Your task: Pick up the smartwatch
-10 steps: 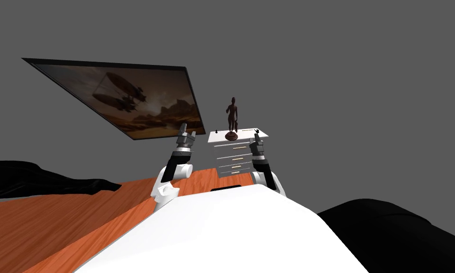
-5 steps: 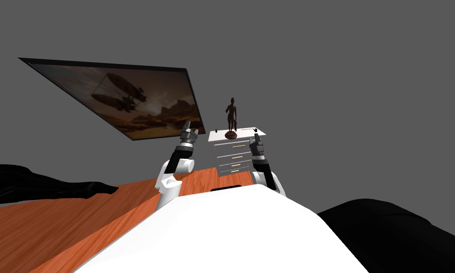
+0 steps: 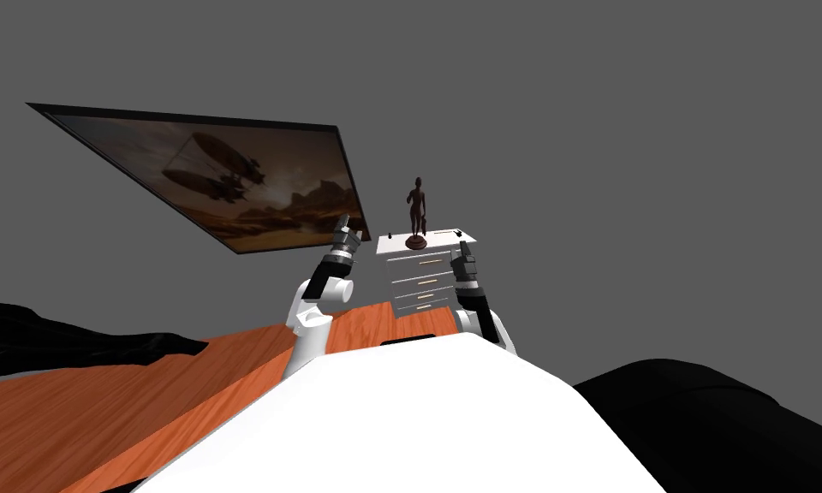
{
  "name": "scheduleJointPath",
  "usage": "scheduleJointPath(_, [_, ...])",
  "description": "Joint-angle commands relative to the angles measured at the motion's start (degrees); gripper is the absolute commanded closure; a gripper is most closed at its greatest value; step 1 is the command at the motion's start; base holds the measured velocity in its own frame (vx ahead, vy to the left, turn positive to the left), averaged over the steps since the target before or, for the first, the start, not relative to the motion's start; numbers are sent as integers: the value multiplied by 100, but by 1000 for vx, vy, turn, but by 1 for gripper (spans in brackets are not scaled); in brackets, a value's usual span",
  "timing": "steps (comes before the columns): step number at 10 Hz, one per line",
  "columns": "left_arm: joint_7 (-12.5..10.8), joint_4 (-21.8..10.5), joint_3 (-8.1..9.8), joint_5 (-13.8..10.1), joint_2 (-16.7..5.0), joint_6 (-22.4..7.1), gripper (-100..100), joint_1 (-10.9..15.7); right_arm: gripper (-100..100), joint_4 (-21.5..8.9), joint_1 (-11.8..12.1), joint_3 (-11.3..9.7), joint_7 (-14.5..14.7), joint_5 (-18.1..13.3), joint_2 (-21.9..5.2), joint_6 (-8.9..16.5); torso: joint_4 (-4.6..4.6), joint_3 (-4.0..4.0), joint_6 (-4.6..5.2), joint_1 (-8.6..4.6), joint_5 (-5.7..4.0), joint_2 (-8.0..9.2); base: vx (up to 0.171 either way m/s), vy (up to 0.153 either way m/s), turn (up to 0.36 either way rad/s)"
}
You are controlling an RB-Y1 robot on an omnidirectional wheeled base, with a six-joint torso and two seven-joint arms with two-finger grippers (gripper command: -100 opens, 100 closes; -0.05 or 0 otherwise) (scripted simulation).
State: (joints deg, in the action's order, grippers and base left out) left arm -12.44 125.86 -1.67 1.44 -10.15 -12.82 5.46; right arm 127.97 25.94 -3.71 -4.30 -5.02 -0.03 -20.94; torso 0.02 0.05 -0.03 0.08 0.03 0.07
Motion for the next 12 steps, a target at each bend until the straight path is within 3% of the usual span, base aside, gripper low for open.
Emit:
scheduleJointPath(1, [-15,-15,3,-1,-6,-197,-100,58,0,0,0,0,0,0,0,0,0,0,0,0,0,0,-14,3,3])
scheduleJointPath(2, [-102,-112,12,-1,-27,-411,-100,322,0,0,0,0,0,0,0,0,-1,-3,-1,-3,0,-5,-19,4,-68])
scheduleJointPath(4, [-102,-112,12,-1,-27,-627,-100,361,0,0,0,0,0,0,0,0,-1,-3,0,-2,-1,-5,-21,9,-21])
scheduleJointPath(5, [-188,-217,32,-6,-50,-834,-100,638,0,0,0,0,0,0,0,0,-1,-4,-1,-2,0,-6,-23,1,-62])
scheduleJointPath(7, [-188,-217,32,-6,-50,-1068,-100,661,0,0,0,0,0,0,0,0,-1,-3,0,-5,-1,-5,-16,2,-19])
scheduleJointPath(8, [-271,-330,63,-16,-74,-1255,-100,935,0,0,0,0,0,0,0,0,-2,-5,-1,-4,-1,-8,-14,-2,-49])
scheduleJointPath(10, [-271,-330,63,-16,-74,-1518,-100,958,0,0,0,0,0,0,0,0,-2,-5,-1,-6,-1,-9,-9,-1,-22])
scheduleJointPath(11, [-352,-450,104,-31,-100,-1696,-100,1233,0,0,1,0,0,0,0,0,-3,-6,-2,-5,-1,-10,-7,-10,-44])
scheduleJointPath(12, [-352,-450,104,-31,-100,-1867,-100,1250,0,0,0,0,0,0,0,0,-2,-6,1,-8,-2,-11,-6,-9,-33])
